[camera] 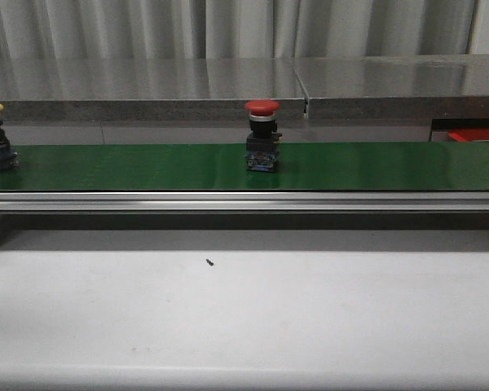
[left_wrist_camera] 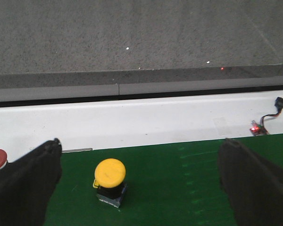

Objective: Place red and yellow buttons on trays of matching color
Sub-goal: 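Move the right gripper over the belt end toward the red-capped button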

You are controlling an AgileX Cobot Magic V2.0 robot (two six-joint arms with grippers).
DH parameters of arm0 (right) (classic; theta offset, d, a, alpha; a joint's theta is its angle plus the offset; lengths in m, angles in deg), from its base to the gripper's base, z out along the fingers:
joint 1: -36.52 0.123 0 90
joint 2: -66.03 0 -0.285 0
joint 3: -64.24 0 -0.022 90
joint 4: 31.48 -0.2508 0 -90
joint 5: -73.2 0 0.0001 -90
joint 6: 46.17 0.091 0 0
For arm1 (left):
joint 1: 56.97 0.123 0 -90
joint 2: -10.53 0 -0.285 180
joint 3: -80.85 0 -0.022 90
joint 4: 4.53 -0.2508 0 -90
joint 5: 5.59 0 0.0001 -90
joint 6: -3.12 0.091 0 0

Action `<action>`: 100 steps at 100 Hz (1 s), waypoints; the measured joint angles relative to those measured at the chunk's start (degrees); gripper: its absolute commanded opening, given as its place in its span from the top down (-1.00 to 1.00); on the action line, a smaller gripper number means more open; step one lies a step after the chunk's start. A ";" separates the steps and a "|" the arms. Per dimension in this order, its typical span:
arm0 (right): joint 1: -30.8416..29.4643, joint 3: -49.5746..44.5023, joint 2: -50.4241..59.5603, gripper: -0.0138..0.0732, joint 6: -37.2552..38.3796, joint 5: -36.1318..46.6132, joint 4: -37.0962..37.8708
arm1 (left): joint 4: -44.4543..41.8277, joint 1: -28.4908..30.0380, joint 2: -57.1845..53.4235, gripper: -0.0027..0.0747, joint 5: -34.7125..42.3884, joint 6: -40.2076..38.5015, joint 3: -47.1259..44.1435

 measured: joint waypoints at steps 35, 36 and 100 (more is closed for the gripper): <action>0.00 0.00 0.00 0.84 0.00 0.00 0.00 | 0.25 -3.28 -28.22 0.21 6.12 0.13 -22.97; 0.00 0.00 0.00 0.84 0.00 0.00 0.00 | 0.25 -3.28 -28.70 0.27 6.29 0.13 -23.30; 0.00 0.00 0.00 0.84 0.00 0.57 -0.23 | 0.27 -3.28 -38.75 0.98 6.88 0.26 -34.98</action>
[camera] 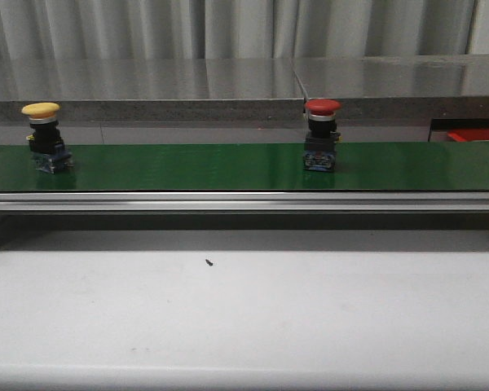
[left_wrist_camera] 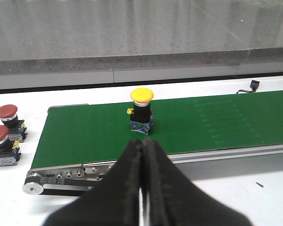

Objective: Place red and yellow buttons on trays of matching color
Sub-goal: 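Move the right gripper over the belt end toward the red-capped button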

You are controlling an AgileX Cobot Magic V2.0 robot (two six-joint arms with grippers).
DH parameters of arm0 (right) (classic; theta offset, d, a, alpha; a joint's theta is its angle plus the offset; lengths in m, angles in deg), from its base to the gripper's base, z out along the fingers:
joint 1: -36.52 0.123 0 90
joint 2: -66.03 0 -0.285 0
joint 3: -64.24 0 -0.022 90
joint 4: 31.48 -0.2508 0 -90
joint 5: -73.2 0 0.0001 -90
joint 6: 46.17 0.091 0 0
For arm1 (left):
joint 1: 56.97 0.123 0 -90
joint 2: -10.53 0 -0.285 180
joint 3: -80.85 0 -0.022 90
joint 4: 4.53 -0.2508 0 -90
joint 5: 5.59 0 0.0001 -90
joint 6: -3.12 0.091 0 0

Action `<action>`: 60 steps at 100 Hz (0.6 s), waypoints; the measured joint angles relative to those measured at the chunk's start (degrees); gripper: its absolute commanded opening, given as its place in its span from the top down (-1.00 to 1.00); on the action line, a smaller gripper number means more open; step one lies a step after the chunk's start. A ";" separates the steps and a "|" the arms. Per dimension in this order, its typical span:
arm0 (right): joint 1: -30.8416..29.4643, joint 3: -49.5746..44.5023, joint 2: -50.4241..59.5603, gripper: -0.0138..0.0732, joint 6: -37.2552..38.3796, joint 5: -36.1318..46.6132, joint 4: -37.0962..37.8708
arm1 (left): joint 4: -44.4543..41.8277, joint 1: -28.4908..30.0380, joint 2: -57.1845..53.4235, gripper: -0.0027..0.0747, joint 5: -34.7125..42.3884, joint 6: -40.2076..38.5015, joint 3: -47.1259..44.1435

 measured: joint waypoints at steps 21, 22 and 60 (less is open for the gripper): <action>0.00 0.00 0.00 0.24 0.00 -1.54 -2.69 | 0.00 0.00 0.00 0.98 0.00 0.12 0.00; 0.00 0.00 0.00 0.14 0.00 -1.70 -2.68 | 0.00 0.00 0.00 0.98 0.00 0.12 0.00; 0.00 0.16 -4.75 -0.74 0.00 -3.98 -5.01 | 0.00 0.00 0.00 0.98 0.00 0.12 0.00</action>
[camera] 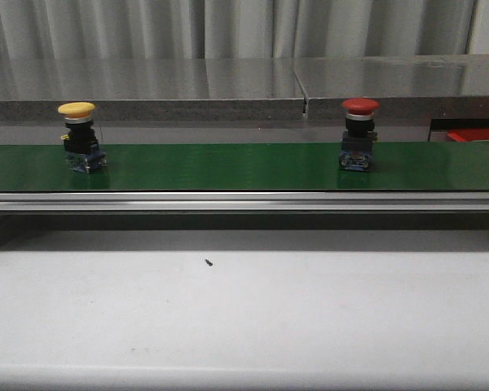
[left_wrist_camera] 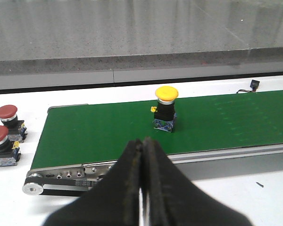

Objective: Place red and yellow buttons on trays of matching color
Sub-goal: 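Move the right gripper over the belt end toward the red-capped button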

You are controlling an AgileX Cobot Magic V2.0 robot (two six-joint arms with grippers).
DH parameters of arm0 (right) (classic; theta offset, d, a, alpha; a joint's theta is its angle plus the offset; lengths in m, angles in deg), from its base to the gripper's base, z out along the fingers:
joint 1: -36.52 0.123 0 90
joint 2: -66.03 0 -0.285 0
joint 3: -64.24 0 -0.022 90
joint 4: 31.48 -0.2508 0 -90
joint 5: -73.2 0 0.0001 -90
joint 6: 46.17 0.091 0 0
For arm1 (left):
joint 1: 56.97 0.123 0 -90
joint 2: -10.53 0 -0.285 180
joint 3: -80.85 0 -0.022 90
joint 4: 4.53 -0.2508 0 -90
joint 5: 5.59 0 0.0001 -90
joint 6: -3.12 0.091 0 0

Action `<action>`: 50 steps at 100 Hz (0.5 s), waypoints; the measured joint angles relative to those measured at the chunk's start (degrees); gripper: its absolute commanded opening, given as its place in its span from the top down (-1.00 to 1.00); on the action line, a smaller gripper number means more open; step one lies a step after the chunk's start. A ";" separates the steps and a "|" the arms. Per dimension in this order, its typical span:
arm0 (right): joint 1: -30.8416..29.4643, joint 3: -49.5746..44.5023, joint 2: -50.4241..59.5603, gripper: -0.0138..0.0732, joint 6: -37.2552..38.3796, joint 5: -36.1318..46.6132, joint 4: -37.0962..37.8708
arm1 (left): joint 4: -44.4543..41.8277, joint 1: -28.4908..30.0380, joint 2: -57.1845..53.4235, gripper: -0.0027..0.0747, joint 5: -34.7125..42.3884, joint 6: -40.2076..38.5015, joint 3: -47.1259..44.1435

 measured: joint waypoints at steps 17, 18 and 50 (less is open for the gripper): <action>1.89 4.03 -12.83 -0.74 0.00 0.28 -1.01 | 0.00 0.00 0.00 0.98 0.00 0.00 0.00; 2.19 4.27 -13.40 -0.74 0.00 0.48 -1.01 | 0.00 0.00 0.00 0.98 0.00 0.00 0.00; 10.78 16.79 -38.19 -0.74 0.00 5.85 0.16 | 0.00 0.00 0.00 0.98 0.00 0.00 0.00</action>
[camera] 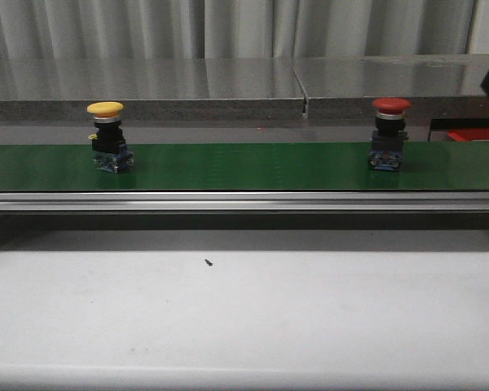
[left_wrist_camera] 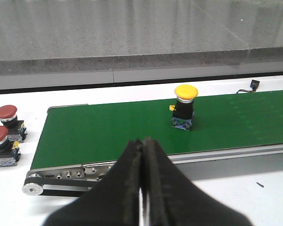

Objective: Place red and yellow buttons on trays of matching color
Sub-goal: 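Move the right gripper over the belt end toward the red-capped button, then grasp the red-capped button at the belt end with the right gripper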

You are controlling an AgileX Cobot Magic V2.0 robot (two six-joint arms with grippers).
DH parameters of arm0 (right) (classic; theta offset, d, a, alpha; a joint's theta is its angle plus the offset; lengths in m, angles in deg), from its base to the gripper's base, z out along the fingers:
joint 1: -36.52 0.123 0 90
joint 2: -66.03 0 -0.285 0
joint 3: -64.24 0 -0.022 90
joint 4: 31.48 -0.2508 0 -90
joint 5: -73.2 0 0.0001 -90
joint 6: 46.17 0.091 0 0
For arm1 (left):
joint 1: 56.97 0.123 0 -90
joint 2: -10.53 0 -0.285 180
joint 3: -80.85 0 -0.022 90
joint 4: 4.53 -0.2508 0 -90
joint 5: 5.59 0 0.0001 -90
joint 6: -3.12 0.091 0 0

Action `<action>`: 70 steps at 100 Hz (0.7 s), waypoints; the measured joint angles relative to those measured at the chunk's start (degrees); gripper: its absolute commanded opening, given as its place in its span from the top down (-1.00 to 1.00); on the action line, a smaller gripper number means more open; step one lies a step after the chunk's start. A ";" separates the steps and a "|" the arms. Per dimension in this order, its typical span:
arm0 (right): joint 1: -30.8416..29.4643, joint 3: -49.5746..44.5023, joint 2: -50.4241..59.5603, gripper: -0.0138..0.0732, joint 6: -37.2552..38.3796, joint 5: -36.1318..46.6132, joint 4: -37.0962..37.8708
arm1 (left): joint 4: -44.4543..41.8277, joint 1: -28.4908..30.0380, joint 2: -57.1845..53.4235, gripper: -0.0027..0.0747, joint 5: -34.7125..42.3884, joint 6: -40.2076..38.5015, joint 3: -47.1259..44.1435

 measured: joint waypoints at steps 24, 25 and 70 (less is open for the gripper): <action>2.82 9.42 -12.35 -0.74 0.00 1.01 1.61 | 0.00 0.00 0.00 0.98 0.00 0.00 0.00; 2.88 9.67 -12.90 -0.74 0.00 1.01 1.61 | 0.00 0.00 0.00 0.98 0.00 0.00 0.00; 3.50 20.31 -25.25 -0.36 0.00 4.14 6.44 | 0.00 0.00 0.00 0.98 0.00 0.00 0.00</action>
